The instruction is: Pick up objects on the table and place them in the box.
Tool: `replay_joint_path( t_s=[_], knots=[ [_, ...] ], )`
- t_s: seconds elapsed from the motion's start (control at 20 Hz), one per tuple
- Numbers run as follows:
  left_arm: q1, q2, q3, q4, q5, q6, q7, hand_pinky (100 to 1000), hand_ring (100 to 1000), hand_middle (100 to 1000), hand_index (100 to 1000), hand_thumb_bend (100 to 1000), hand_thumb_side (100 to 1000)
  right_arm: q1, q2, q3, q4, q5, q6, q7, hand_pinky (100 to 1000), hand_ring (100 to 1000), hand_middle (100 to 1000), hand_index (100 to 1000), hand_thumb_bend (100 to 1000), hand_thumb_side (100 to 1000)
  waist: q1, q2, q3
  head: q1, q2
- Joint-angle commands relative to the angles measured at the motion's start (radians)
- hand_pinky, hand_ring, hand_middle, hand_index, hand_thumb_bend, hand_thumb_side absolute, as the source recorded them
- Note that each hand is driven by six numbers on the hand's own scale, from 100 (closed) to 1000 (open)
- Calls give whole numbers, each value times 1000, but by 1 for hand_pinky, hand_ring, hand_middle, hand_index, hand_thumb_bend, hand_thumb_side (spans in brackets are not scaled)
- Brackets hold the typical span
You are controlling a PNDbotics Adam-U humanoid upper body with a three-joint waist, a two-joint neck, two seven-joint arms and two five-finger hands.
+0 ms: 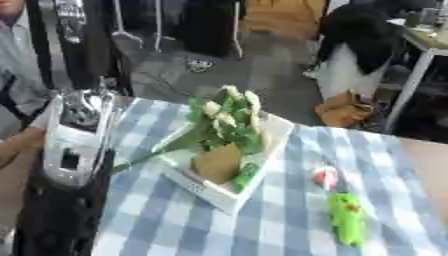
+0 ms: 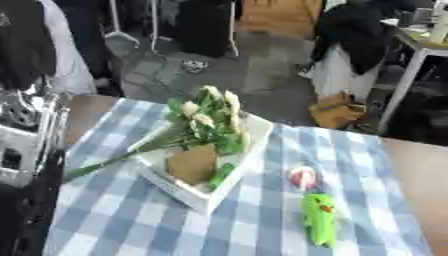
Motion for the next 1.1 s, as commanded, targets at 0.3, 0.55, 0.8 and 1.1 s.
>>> replay_joint_path(
  t_s=[0.3, 0.55, 0.8, 1.1],
  knots=[
    [-16, 22, 5, -13, 1, 1, 0, 816, 979, 918, 1000, 100, 915, -14, -29, -10, -15, 4, 2, 1, 771, 813, 811, 818, 100, 1000, 5, -17, -1, 3, -9],
    [-18, 20, 4, -13, 2, 1, 0, 816, 979, 918, 1000, 100, 915, -15, -32, -7, -15, 9, 7, 13, 773, 821, 821, 826, 100, 1000, 7, -17, 1, 0, 0],
    [-16, 18, -3, -13, 5, 6, -7, 816, 979, 917, 1000, 100, 916, 18, -144, 20, -15, 102, 2, 124, 793, 863, 864, 865, 100, 1000, -4, -24, 12, -24, 32],
    [-16, 18, -14, -13, 13, 10, -20, 815, 979, 917, 1000, 100, 916, 120, -344, 114, -15, 347, -6, 288, 814, 881, 880, 899, 100, 1000, -20, -29, 26, -41, 36]
  ],
)
